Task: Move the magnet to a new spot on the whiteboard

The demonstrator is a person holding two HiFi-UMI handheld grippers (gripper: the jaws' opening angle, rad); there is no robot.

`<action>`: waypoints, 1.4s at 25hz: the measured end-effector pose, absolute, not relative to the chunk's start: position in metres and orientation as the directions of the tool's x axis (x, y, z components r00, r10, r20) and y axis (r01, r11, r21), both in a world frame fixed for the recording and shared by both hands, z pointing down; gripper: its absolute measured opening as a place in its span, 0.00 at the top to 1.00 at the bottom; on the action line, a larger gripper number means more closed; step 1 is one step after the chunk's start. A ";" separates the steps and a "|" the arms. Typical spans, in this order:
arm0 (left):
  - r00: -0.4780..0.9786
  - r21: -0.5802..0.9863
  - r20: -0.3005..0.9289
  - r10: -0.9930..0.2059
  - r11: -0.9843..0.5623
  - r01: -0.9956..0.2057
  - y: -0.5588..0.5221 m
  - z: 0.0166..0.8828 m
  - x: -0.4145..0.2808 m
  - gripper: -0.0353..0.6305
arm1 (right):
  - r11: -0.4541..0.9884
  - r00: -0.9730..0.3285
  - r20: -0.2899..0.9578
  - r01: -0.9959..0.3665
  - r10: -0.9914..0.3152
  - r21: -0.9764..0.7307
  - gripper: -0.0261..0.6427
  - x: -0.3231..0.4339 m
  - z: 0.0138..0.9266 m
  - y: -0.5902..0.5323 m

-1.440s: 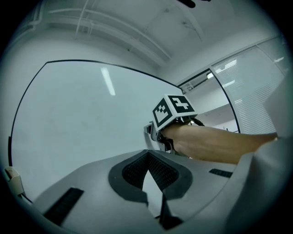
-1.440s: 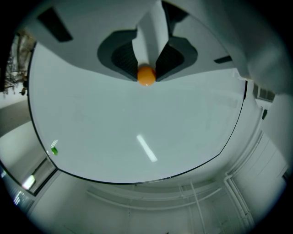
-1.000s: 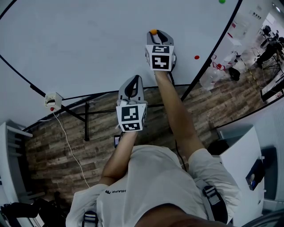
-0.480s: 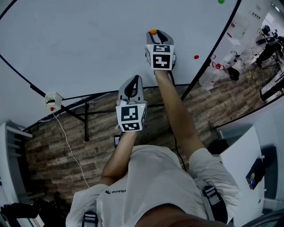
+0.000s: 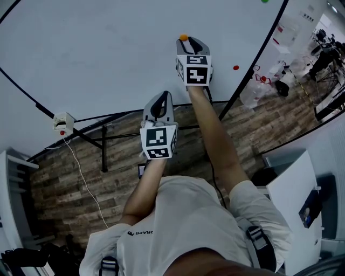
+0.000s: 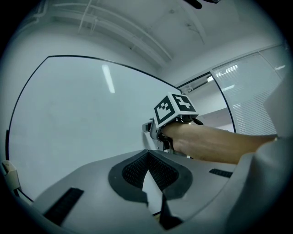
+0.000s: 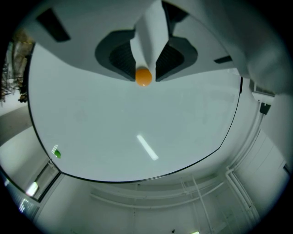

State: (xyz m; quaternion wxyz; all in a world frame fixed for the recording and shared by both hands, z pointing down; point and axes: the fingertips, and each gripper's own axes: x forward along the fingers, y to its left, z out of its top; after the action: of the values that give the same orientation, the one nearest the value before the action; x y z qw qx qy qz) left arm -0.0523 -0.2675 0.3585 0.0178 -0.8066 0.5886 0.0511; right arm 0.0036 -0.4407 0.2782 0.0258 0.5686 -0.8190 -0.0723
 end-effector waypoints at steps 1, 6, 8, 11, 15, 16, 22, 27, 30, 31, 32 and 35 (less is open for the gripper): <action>0.304 0.028 -0.105 -0.947 -0.308 -0.951 -0.267 0.358 -0.052 0.94 | 0.343 -0.353 -0.041 -0.927 -0.935 0.149 0.76 0.004 0.278 -0.440; 0.306 0.026 -0.102 -0.947 -0.310 -0.950 -0.264 0.358 -0.051 0.94 | 0.343 -0.353 -0.042 -0.927 -0.935 0.153 0.76 0.006 0.279 -0.434; 0.308 0.026 -0.105 -0.946 -0.312 -0.950 -0.264 0.357 -0.049 0.94 | 0.346 -0.356 -0.042 -0.926 -0.934 0.153 0.76 0.007 0.281 -0.431; 0.313 0.022 -0.107 -0.944 -0.317 -0.948 -0.263 0.356 -0.046 0.94 | 0.354 -0.363 -0.043 -0.925 -0.931 0.141 0.77 0.010 0.284 -0.429; 0.317 0.019 -0.108 -0.942 -0.321 -0.947 -0.264 0.355 -0.047 0.94 | 0.353 -0.363 -0.050 -0.925 -0.931 0.138 0.78 0.011 0.283 -0.426; 0.317 0.019 -0.109 -0.942 -0.321 -0.947 -0.264 0.354 -0.048 0.94 | 0.355 -0.364 -0.051 -0.925 -0.930 0.139 0.79 0.010 0.283 -0.425; 0.324 0.016 -0.111 -0.940 -0.327 -0.945 -0.264 0.353 -0.046 0.94 | 0.361 -0.372 -0.062 -0.922 -0.926 0.141 0.84 0.011 0.280 -0.419; 0.333 0.015 -0.114 -0.936 -0.336 -0.942 -0.262 0.352 -0.043 0.94 | 0.360 -0.372 -0.075 -0.923 -0.925 0.138 0.88 0.013 0.278 -0.412; 0.334 0.014 -0.115 -0.936 -0.337 -0.941 -0.262 0.352 -0.042 0.94 | 0.361 -0.373 -0.078 -0.922 -0.924 0.138 0.90 0.016 0.278 -0.409; 0.336 0.013 -0.115 -0.935 -0.339 -0.941 -0.262 0.352 -0.041 0.94 | 0.361 -0.374 -0.079 -0.922 -0.924 0.137 0.90 0.017 0.279 -0.408; 0.338 0.012 -0.115 -0.934 -0.341 -0.940 -0.262 0.353 -0.040 0.94 | 0.361 -0.373 -0.080 -0.923 -0.924 0.136 0.90 0.019 0.280 -0.407; 0.342 0.011 -0.116 -0.933 -0.345 -0.938 -0.263 0.352 -0.039 0.94 | 0.361 -0.373 -0.078 -0.923 -0.925 0.133 0.91 0.020 0.283 -0.406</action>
State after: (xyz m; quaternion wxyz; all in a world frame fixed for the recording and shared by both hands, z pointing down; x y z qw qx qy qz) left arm -0.0393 -0.2626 0.3525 0.0288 -0.8186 0.5714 0.0505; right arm 0.0201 -0.4065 0.2831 0.0051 0.5600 -0.8249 -0.0771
